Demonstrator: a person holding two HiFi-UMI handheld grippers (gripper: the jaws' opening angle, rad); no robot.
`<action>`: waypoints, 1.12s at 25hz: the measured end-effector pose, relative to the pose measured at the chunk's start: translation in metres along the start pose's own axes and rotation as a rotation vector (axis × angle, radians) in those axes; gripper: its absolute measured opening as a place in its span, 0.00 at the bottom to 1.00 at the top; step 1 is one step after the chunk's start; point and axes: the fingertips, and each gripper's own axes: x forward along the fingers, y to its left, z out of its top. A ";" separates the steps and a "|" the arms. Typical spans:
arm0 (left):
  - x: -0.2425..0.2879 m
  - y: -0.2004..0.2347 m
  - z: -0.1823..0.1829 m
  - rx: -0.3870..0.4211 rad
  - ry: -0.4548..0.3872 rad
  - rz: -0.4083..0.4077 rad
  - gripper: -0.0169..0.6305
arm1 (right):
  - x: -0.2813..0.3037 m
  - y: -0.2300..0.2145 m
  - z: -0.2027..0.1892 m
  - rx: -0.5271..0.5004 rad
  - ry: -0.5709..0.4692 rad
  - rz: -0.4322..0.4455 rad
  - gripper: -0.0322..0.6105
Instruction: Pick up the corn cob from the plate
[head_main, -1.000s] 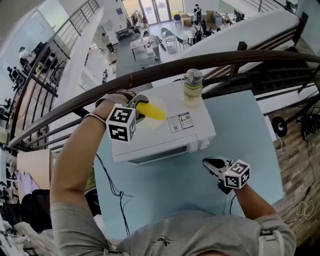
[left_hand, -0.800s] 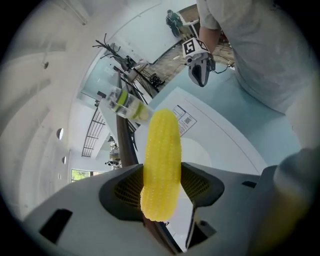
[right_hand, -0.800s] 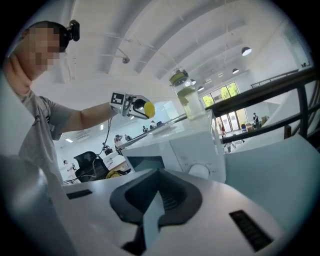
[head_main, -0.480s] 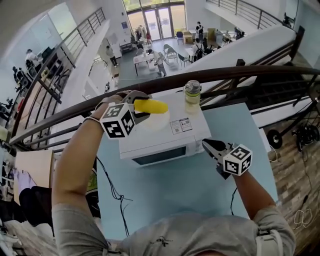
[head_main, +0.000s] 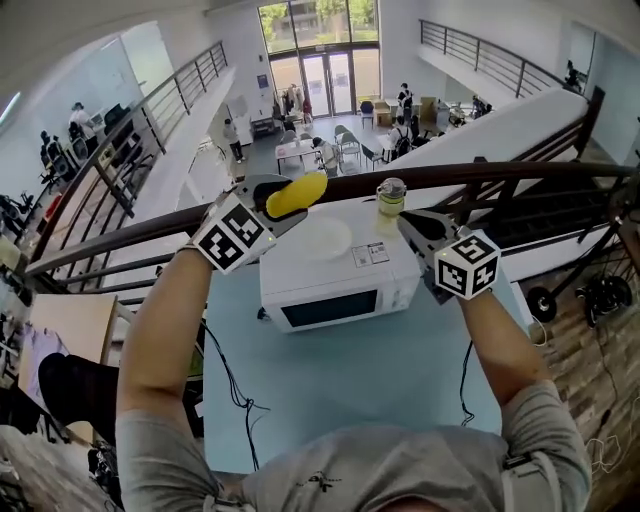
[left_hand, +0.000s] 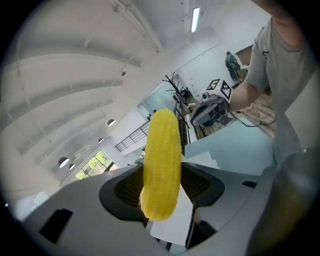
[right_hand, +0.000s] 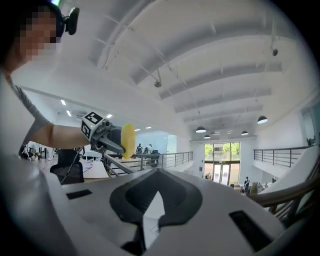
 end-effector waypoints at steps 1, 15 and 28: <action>-0.010 0.001 0.002 -0.034 -0.019 0.019 0.41 | 0.001 0.004 0.011 -0.018 -0.012 -0.007 0.07; -0.166 -0.006 0.004 -0.283 -0.189 0.129 0.41 | -0.003 0.094 0.088 -0.098 -0.083 -0.056 0.07; -0.198 -0.089 0.024 -0.429 -0.211 0.179 0.41 | -0.083 0.121 0.088 -0.112 -0.101 -0.008 0.07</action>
